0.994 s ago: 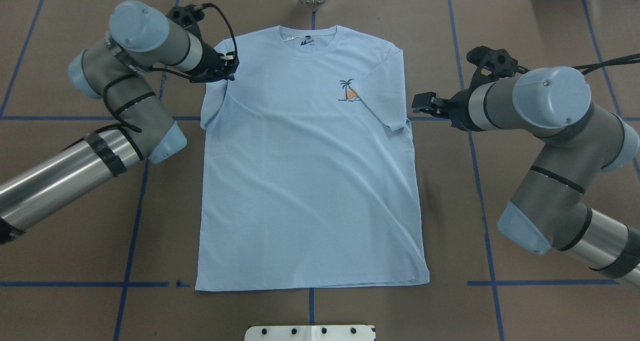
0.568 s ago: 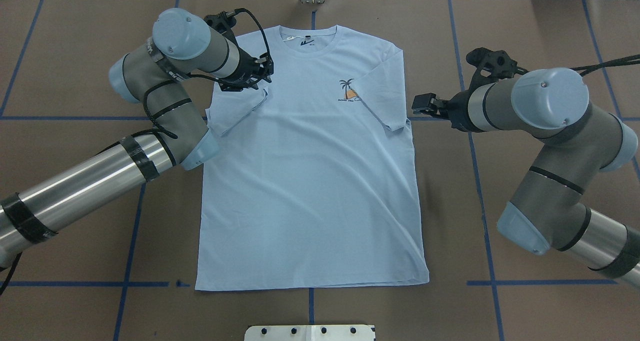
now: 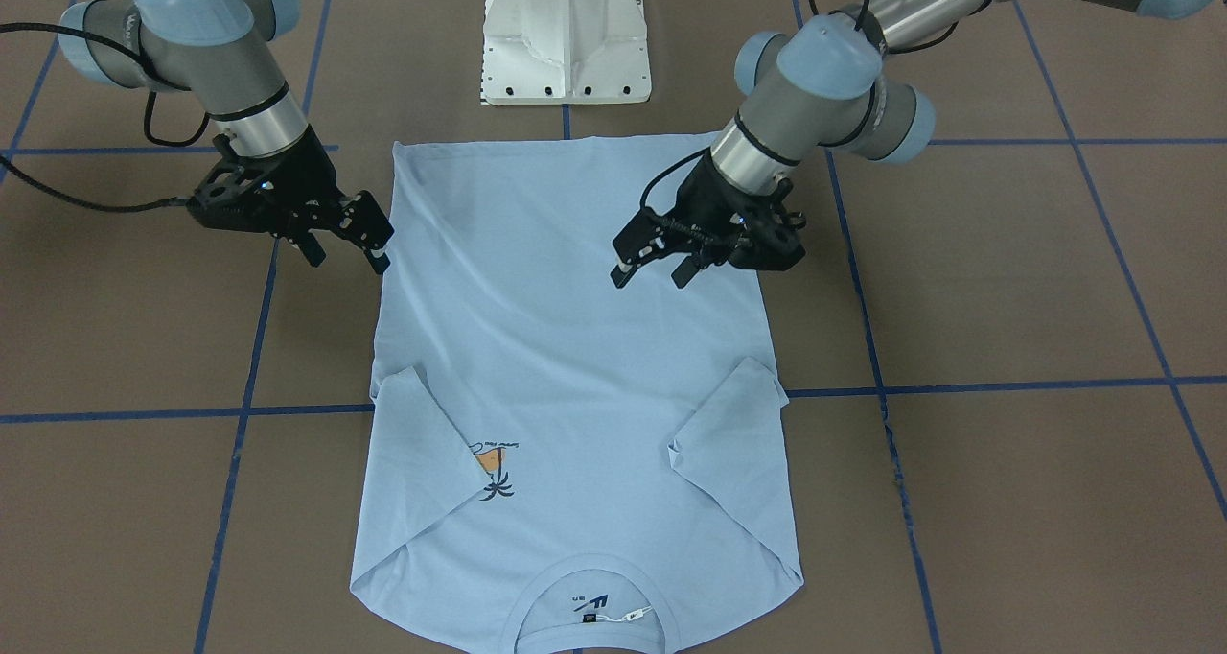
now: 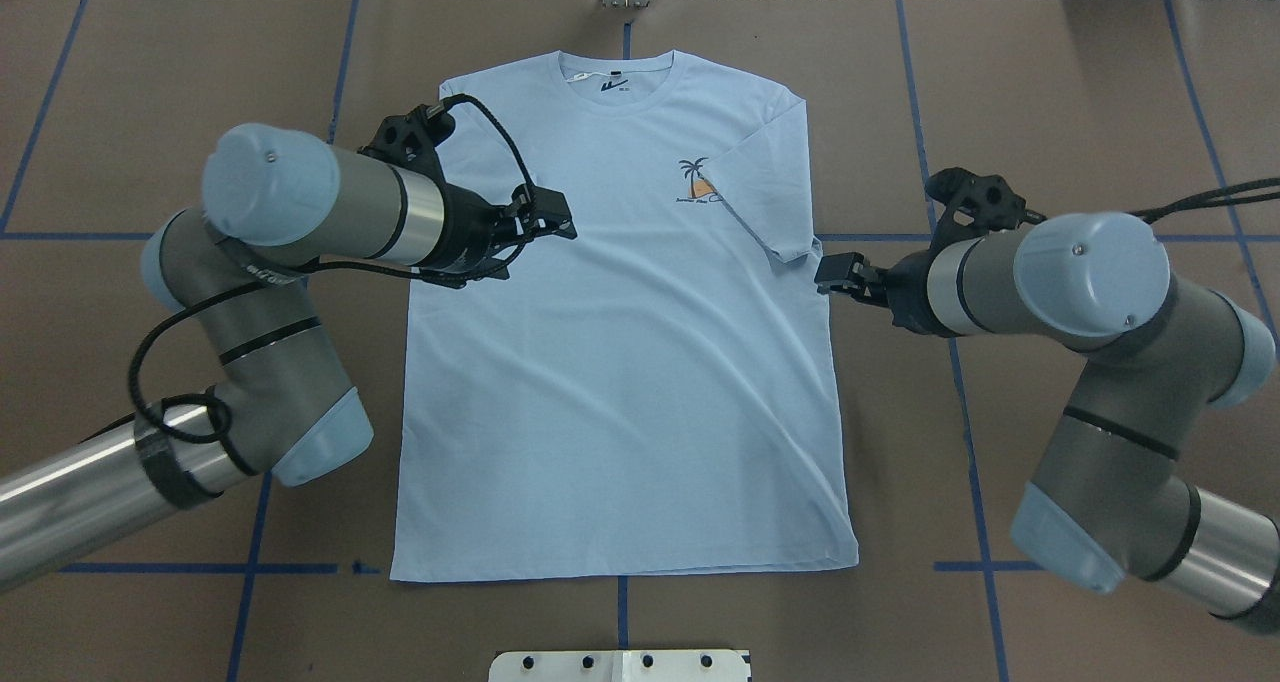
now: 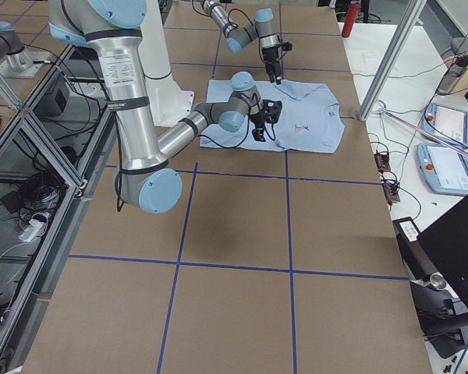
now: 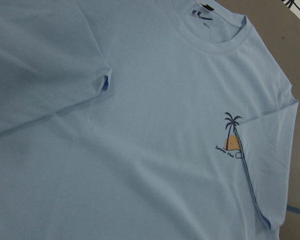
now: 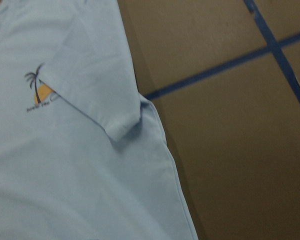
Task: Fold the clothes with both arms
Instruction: 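Move both grippers to the hem corners nearest the robot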
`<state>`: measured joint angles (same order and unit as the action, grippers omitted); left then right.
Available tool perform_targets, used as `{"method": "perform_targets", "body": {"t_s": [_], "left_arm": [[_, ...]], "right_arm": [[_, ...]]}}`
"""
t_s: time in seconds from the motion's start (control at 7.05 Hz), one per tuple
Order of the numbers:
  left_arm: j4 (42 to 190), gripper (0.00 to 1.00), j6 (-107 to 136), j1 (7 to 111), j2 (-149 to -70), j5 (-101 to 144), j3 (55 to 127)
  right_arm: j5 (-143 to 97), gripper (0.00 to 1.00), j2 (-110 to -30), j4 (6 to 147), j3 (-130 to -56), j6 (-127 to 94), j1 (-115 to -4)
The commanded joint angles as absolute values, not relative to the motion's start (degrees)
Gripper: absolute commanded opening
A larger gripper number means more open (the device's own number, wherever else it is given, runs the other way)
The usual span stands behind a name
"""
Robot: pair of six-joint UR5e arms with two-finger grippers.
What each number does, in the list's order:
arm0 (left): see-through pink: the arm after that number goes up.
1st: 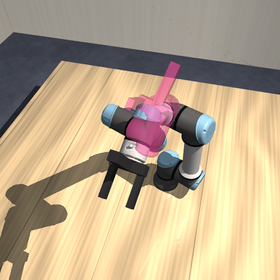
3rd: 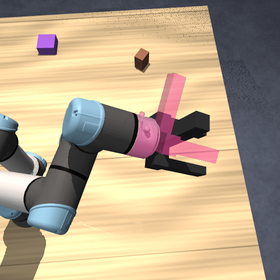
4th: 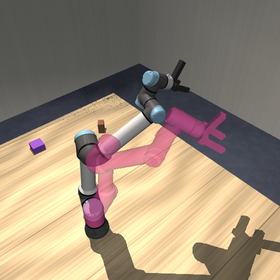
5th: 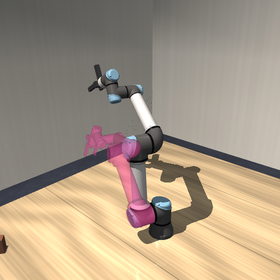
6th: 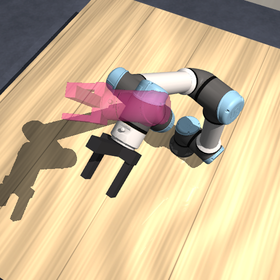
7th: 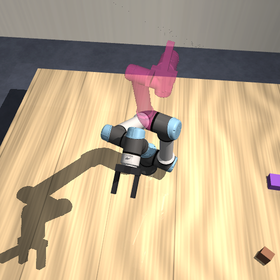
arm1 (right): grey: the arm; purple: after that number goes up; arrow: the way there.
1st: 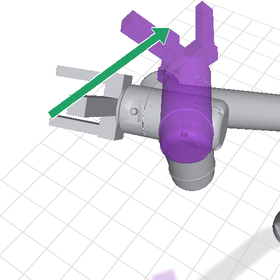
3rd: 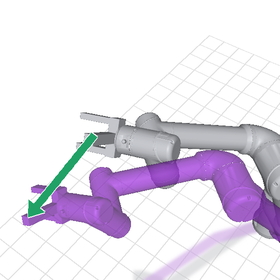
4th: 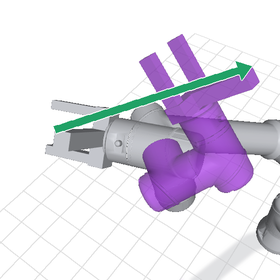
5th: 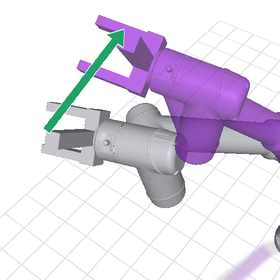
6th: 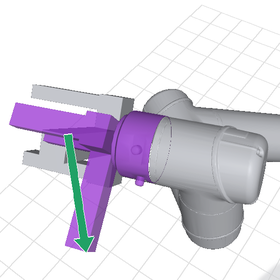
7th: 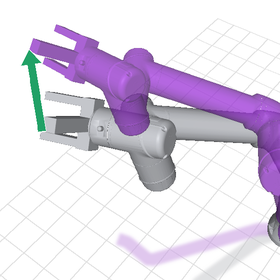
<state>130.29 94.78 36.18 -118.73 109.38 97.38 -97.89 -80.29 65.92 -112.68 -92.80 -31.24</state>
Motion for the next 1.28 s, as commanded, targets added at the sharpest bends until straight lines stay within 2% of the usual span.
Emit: {"method": "perform_targets", "body": {"t_s": [0.0, 0.28, 0.57, 0.71, 0.85, 1.14], "left_arm": [[126.15, 1.00, 95.18, 34.20, -112.94, 109.25, 107.56], [126.04, 1.00, 95.19, 34.01, -112.59, 109.16, 107.14], [126.03, 1.00, 95.27, 33.93, -112.50, 109.16, 106.79], [125.95, 1.00, 95.62, 33.75, -112.50, 109.16, 106.70], [126.03, 1.00, 96.50, 33.58, -112.59, 109.16, 106.70], [126.04, 1.00, 96.50, 33.40, -112.41, 109.07, 106.70]], "right_arm": [[-81.31, 0.98, -87.96, 66.18, -119.77, -108.56, -12.66], [-72.81, 0.95, -90.25, 68.36, -119.88, -115.73, -3.55], [-71.03, 0.92, -90.35, 70.31, -119.97, -118.38, -0.28], [-70.93, 0.85, -90.35, 71.18, -119.88, -118.56, 0.43], [-70.84, 0.64, -90.35, 71.89, -119.88, -118.56, 0.44], [-70.75, 0.00, -90.35, 71.98, -120.14, -118.65, 0.26]]}}
